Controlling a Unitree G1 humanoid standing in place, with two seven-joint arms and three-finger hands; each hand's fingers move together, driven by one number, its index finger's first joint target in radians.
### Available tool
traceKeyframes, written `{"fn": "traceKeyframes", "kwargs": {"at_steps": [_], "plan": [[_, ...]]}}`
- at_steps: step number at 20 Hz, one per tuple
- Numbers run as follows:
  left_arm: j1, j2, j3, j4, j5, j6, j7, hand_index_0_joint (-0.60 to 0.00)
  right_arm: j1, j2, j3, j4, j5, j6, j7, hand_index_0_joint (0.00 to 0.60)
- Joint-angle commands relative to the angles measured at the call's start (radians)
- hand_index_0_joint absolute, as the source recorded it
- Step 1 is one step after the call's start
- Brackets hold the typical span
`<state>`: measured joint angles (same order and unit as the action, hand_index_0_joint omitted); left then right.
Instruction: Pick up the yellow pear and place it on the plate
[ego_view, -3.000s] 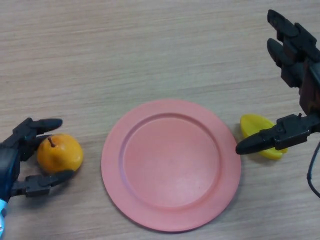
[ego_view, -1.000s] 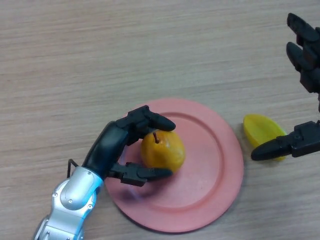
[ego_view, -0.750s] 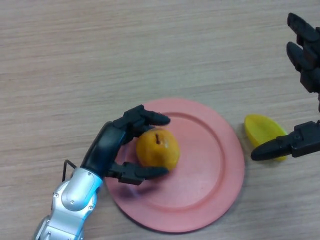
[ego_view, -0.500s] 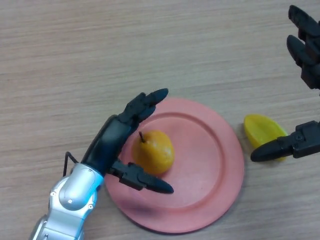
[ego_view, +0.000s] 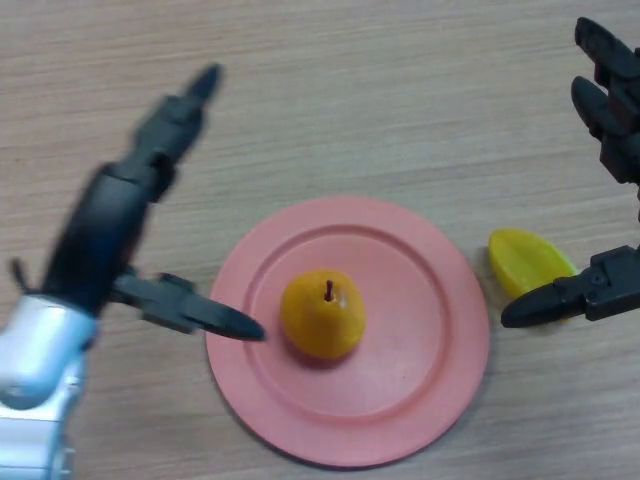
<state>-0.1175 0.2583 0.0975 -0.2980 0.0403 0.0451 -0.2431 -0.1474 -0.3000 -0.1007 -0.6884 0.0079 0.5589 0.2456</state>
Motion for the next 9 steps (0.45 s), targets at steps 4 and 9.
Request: {"fn": "traceKeyframes", "kwargs": {"at_steps": [4,9], "plan": [[0.008,0.084,0.145,-0.064,-0.089,-0.156,0.02,0.0,-0.023,-0.025,-0.08,-0.031,0.053,-0.102,-0.033,0.0],[0.005,0.104,0.199,-0.142,-0.213,-0.022,0.017,0.0,-0.01,-0.021,-0.077,-0.017,0.061,-0.14,-0.039,0.0]]}}
